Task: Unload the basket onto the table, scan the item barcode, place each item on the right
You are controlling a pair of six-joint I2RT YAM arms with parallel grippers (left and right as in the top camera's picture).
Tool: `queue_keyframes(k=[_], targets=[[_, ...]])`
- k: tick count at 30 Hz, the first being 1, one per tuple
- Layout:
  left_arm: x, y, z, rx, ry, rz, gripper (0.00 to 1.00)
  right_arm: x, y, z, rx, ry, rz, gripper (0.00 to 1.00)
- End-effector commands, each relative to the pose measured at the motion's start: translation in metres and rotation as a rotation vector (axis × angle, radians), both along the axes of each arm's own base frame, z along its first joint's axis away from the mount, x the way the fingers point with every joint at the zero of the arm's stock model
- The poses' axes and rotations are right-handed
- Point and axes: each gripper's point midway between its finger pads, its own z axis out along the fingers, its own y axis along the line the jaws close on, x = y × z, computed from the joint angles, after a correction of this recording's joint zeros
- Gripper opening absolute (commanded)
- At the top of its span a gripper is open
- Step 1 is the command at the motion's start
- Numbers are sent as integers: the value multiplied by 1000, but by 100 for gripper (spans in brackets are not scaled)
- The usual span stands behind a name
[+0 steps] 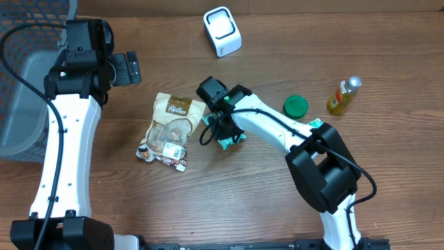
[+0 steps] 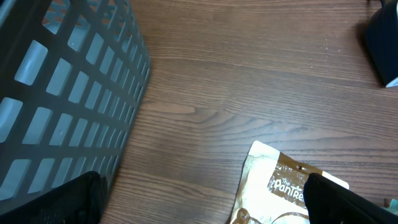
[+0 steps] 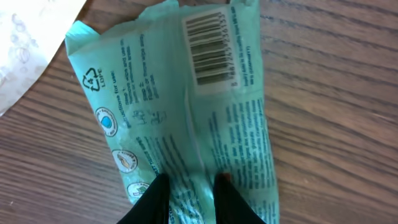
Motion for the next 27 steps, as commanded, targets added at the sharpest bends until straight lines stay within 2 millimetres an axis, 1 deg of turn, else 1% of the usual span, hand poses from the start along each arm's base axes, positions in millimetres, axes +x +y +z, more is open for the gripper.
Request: queue_keyframes(k=[1,2,3,5,6,7,9,12,15,17,19,21,23,27], targets=[[2,-2,2,7,-4,-11,99,-14,-15,-29,-46,40,5,31],[2,-2,2,7,-4,-10,100,-15,-16,-33,-47,41,5,42],[2,-2,2,7,-4,-10,100,-17,-17,-35,-49,44,5,47],[2,-2,2,7,-4,-10,100,-18,-18,-35,-52,48,5,56],[2,-2,2,7,-4,-10,100,-17,-18,-34,-50,46,5,56],[2,-2,2,7,-4,-10,100,-16,-16,-31,-47,41,5,58],[2,-2,2,7,-4,-10,99,-11,-13,-24,-38,31,5,65],[2,-2,2,7,-4,-10,99,-2,-5,-6,-20,7,4,70],[2,-2,2,7,-4,-11,100,7,2,19,3,-18,2,72],[2,-2,2,7,-4,-11,100,10,5,35,17,-27,-6,73],[2,-2,2,7,-4,-10,100,10,5,45,23,-23,-27,73],[2,-2,2,7,-4,-11,100,6,1,48,20,-6,-84,74],[2,-2,2,7,-4,-10,99,-1,-5,47,5,27,-145,74],[2,-2,2,7,-4,-10,100,-12,-8,44,6,80,-206,72]])
